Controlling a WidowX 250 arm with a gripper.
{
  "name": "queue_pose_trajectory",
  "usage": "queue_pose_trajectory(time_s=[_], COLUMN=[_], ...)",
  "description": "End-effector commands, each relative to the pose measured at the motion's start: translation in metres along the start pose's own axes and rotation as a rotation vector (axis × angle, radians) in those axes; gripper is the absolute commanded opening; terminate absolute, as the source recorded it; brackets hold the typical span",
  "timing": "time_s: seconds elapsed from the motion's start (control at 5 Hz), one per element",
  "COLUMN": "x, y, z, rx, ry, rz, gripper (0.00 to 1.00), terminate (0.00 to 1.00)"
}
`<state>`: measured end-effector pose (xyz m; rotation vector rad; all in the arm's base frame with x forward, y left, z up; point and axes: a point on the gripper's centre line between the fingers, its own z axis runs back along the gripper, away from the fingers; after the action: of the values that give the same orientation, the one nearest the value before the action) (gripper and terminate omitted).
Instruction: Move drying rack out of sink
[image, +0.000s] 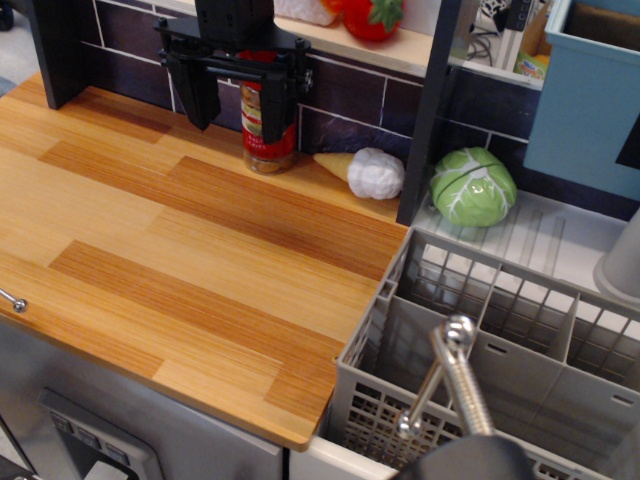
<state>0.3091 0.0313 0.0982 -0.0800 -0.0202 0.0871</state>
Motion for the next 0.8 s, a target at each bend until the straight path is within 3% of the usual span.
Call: queue_pose_trajectory(time_s=[0.0,0.2,0.6], x=[0.0,0.0,-0.008], y=[0.0,-0.01,-0.09], z=[0.0,-0.004,-0.01], rx=[0.0,-0.014,-0.11], ry=[0.0,0.017,0.016], rz=[0.0,-0.02,-0.093], gripper=[1.0,1.0,1.0], terminate=[0.0,0.0,0.0])
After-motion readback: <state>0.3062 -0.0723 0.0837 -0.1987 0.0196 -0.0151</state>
